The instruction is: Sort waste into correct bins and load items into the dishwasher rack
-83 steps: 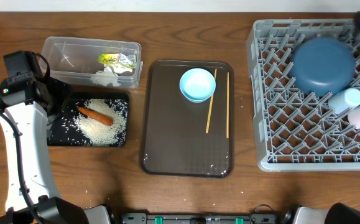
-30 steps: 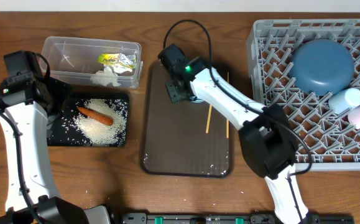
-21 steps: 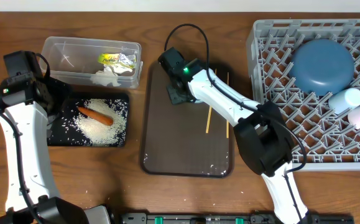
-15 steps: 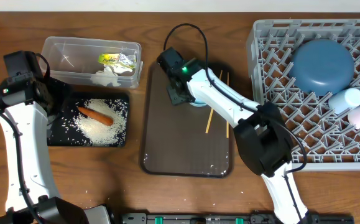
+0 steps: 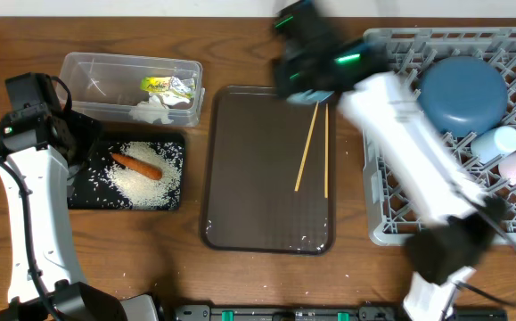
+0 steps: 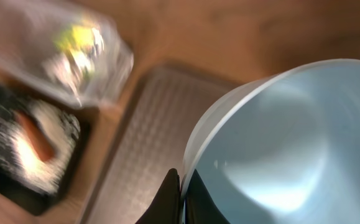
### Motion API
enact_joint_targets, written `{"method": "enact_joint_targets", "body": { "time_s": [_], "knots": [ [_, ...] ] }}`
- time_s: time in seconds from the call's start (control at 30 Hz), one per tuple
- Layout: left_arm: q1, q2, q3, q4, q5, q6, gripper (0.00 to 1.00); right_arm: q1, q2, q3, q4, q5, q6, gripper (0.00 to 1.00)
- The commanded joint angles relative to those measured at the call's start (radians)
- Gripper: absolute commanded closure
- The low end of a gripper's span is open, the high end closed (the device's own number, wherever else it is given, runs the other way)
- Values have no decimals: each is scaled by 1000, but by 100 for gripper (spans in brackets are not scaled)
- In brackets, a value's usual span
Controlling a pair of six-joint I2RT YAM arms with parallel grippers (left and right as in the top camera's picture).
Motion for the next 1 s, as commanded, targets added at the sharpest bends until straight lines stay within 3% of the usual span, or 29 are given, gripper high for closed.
{"method": "enact_joint_targets", "body": {
  "time_s": [0.0,0.23,0.4,0.7,0.97],
  "knots": [
    [4,8,1,-6,-12,2,2,-224,-76,16,-19,-294,-80,99],
    [4,8,1,-6,-12,2,2,-729,-60,15,-19,-768,-171,99],
    [4,8,1,-6,-12,2,2,-975,5,14,-3,-1012,-215,99],
    [4,8,1,-6,-12,2,2,-1160,179,14,171,-1355,-212,100],
    [4,8,1,-6,-12,2,2,-1199,310,14,348,-1362,-75,99]
  ]
}}
